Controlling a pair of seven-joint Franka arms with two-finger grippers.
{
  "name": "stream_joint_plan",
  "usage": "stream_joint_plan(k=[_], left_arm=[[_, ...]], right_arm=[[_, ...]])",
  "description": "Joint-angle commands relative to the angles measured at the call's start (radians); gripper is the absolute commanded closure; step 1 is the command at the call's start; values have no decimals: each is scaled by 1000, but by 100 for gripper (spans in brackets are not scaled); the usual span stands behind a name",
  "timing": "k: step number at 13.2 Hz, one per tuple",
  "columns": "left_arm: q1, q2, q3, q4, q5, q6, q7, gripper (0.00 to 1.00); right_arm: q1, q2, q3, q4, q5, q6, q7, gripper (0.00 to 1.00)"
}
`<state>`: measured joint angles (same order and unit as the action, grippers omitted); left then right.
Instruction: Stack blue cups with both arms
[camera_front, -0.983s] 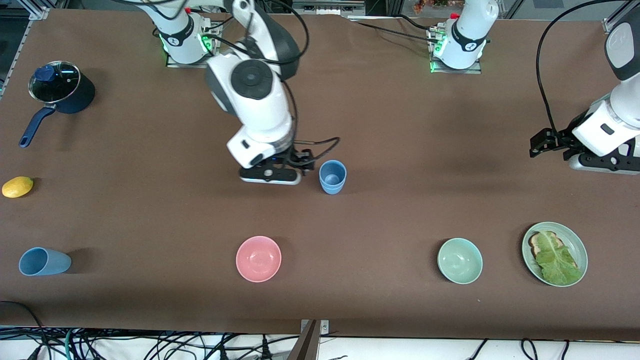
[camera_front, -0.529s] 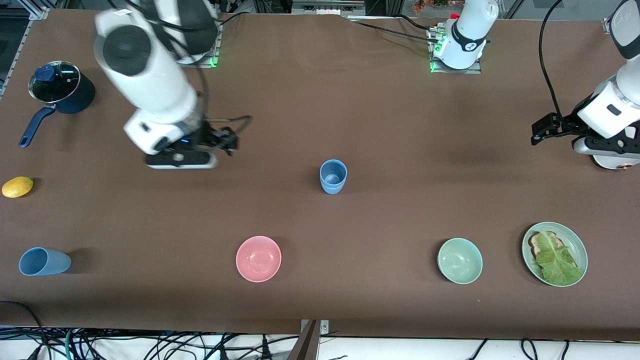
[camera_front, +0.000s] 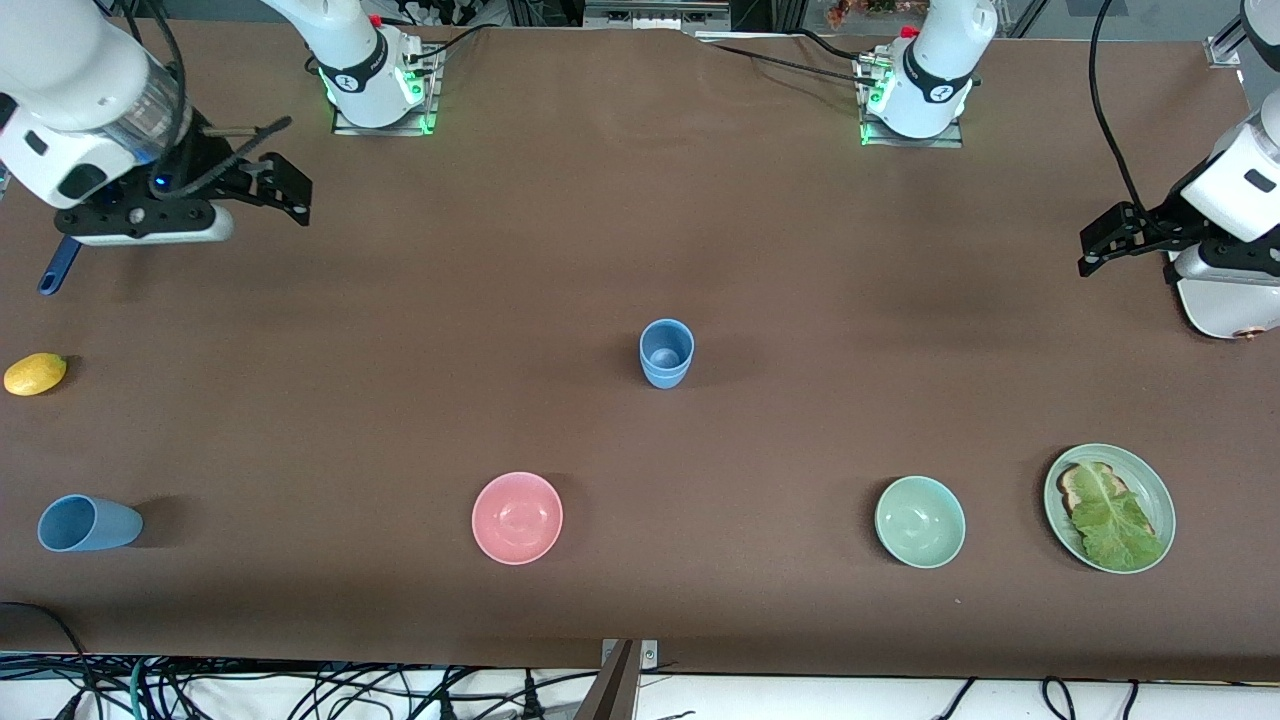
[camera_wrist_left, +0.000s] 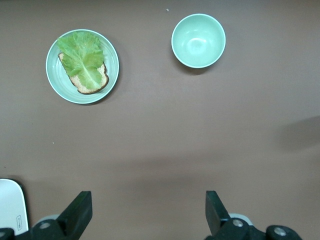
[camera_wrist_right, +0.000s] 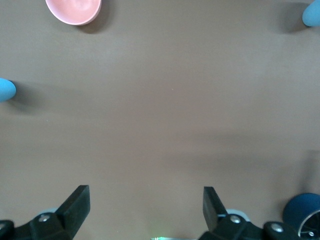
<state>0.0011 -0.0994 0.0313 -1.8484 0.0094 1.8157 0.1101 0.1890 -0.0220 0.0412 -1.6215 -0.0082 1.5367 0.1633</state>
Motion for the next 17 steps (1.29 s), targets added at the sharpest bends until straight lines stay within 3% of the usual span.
stream_joint_plan(k=[1,5,17], left_arm=[[5,-7,1,44,-25,1,20,0],[2,36,2,158,-25,-97,22,0],[-1,72,2,241,-25,-133,22,0]], right_arm=[[-28,-35,-35,-21,24,-30,-59,0],[-11,-26,-98,-18,25,-32,-61,0],[-20,-13,-129,15,24,-53,-61,0]])
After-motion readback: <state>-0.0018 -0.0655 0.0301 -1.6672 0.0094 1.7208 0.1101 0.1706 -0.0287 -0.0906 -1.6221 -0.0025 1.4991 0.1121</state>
